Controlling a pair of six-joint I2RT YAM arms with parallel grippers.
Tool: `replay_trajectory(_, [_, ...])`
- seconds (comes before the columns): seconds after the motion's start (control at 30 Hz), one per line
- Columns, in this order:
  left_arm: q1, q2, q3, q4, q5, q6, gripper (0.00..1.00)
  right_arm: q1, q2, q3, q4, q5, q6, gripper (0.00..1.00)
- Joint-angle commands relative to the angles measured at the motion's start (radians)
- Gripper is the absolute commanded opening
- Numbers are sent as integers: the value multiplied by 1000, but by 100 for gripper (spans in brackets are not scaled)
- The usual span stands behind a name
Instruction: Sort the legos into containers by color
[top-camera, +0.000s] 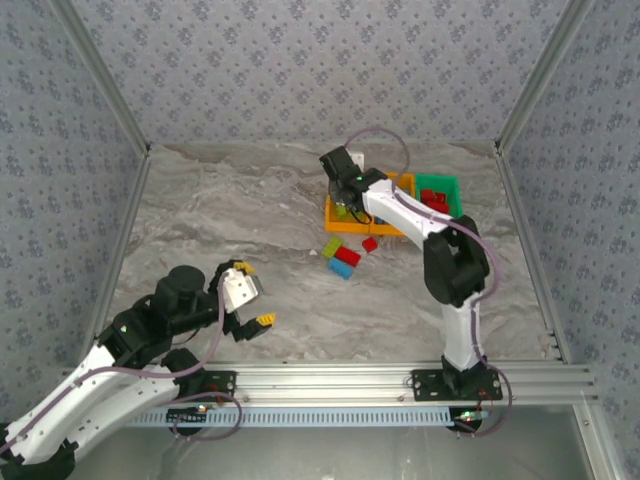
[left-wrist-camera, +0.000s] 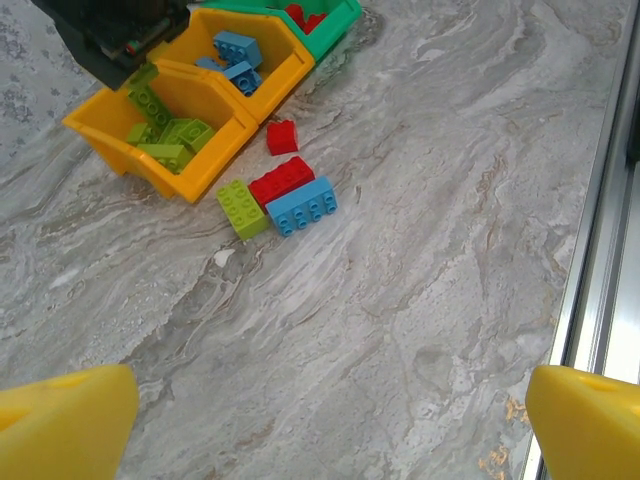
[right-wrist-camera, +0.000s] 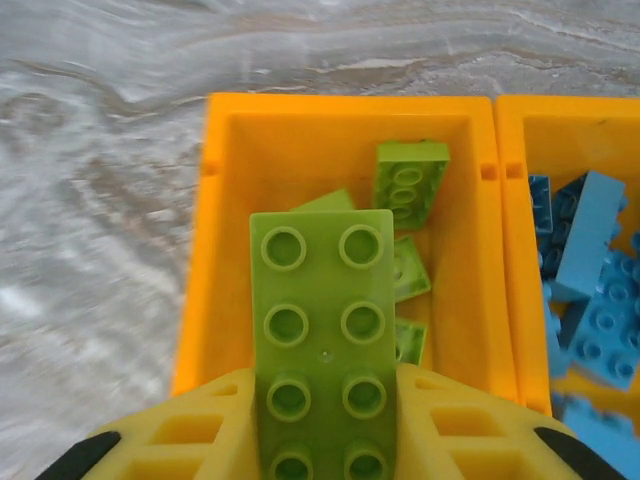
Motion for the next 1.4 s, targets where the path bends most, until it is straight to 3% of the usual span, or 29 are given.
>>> replay_trajectory(0.0, [8,4,-11,34,-40,-39,99,-3,53,90,-86,-1,-52,42])
replay_trajectory(0.1, [9,24,-5,41,-115,-121,99,3,15,102,-107,15,-67,51])
replay_trajectory(0.17, [11,56,14,41,-188,-209,99,14,-46,70,-114,25,-71,53])
replay_trajectory(0.3, [13,195,84,6,-413,-419,92,54,-257,-74,-105,39,-67,54])
replay_trajectory(0.37, [14,297,128,-17,-476,-511,90,91,-381,-163,-104,28,-83,55])
replay_trajectory(0.47, [17,442,155,72,-422,-573,90,163,-588,-312,-102,11,-105,60])
replay_trajectory(0.6, [41,661,213,237,-282,-638,88,237,-873,-519,-101,-50,-83,74])
replay_trajectory(0.73, [53,932,375,258,-198,-683,88,248,-1123,-727,-114,-157,-21,88])
replay_trajectory(0.87, [52,1181,548,261,-165,-740,87,246,-1286,-832,-171,-171,29,93])
replay_trajectory(1.07, [49,1395,718,263,-197,-845,87,243,-1328,-844,-225,-118,28,95])
replay_trajectory(1.37, [32,1548,812,233,-266,-821,87,232,-1272,-826,-209,-104,-10,96])
